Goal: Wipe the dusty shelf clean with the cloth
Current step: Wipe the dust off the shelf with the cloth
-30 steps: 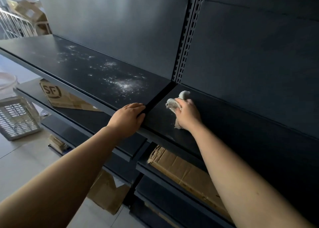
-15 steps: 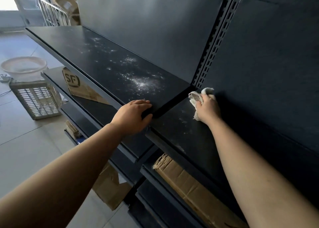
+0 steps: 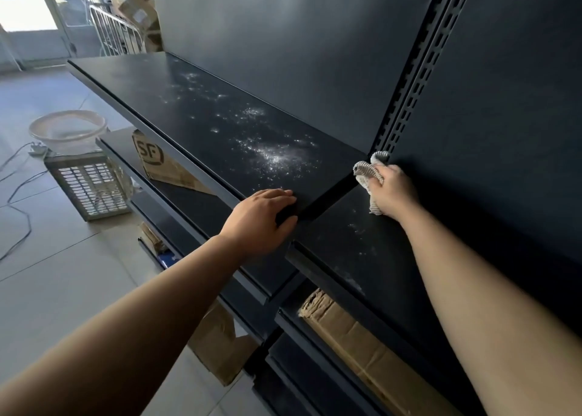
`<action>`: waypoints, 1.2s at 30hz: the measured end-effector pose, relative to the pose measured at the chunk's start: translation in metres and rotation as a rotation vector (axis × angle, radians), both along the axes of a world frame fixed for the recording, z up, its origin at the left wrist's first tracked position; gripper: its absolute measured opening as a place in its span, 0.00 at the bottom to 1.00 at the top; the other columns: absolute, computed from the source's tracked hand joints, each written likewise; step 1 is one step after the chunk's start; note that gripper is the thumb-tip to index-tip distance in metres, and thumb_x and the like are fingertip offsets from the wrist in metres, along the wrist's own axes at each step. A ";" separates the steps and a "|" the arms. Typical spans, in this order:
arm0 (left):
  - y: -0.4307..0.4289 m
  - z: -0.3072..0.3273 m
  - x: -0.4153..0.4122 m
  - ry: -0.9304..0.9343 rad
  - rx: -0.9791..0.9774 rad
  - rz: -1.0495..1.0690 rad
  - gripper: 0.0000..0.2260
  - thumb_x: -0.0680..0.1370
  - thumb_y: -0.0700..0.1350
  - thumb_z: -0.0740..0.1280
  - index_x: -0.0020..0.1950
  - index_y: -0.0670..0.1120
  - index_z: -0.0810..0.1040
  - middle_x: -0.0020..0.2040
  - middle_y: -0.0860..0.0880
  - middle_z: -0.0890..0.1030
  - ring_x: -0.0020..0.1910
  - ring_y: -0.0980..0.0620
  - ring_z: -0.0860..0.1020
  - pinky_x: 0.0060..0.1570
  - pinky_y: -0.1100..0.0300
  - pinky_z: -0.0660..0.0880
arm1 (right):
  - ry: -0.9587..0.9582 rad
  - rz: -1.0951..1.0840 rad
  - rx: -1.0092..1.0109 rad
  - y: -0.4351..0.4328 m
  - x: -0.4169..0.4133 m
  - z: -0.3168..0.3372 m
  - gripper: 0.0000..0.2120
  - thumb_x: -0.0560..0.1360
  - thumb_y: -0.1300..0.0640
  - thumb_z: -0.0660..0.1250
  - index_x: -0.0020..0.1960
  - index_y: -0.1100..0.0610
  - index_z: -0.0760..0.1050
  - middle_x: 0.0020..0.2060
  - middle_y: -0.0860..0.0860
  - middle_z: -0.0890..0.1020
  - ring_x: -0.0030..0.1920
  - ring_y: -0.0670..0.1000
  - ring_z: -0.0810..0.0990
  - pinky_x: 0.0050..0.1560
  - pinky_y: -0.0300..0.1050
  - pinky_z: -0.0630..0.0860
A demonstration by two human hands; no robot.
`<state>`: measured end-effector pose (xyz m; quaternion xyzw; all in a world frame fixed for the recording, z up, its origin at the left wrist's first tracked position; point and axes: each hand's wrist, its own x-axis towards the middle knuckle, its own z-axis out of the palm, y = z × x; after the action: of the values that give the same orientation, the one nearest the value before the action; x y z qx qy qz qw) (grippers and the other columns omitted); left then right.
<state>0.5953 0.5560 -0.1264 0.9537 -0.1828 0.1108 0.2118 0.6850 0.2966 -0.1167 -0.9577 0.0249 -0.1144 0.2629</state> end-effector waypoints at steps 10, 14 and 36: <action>0.020 0.009 0.004 0.091 0.093 -0.210 0.22 0.80 0.53 0.59 0.73 0.48 0.66 0.74 0.50 0.65 0.74 0.53 0.61 0.74 0.59 0.57 | -0.018 0.179 0.147 0.066 -0.109 0.006 0.18 0.73 0.65 0.64 0.63 0.58 0.76 0.61 0.51 0.77 0.61 0.48 0.75 0.58 0.26 0.63; 0.031 0.012 0.006 0.090 0.151 -0.243 0.24 0.80 0.54 0.57 0.74 0.47 0.63 0.77 0.50 0.59 0.76 0.52 0.54 0.75 0.57 0.52 | 0.001 0.149 0.316 0.092 -0.147 0.016 0.17 0.74 0.66 0.66 0.61 0.57 0.77 0.57 0.50 0.79 0.57 0.45 0.77 0.54 0.22 0.67; 0.052 0.016 0.011 0.190 0.223 -0.359 0.23 0.82 0.50 0.53 0.76 0.47 0.56 0.78 0.49 0.55 0.77 0.50 0.52 0.74 0.57 0.49 | -0.233 -0.554 0.091 0.112 -0.218 0.008 0.19 0.76 0.63 0.61 0.66 0.54 0.73 0.65 0.52 0.72 0.60 0.52 0.76 0.61 0.43 0.72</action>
<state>0.6065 0.6076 -0.1105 0.9296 -0.3397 -0.0401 0.1375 0.4668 0.4082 -0.1090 -0.8822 0.2598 -0.2897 0.2653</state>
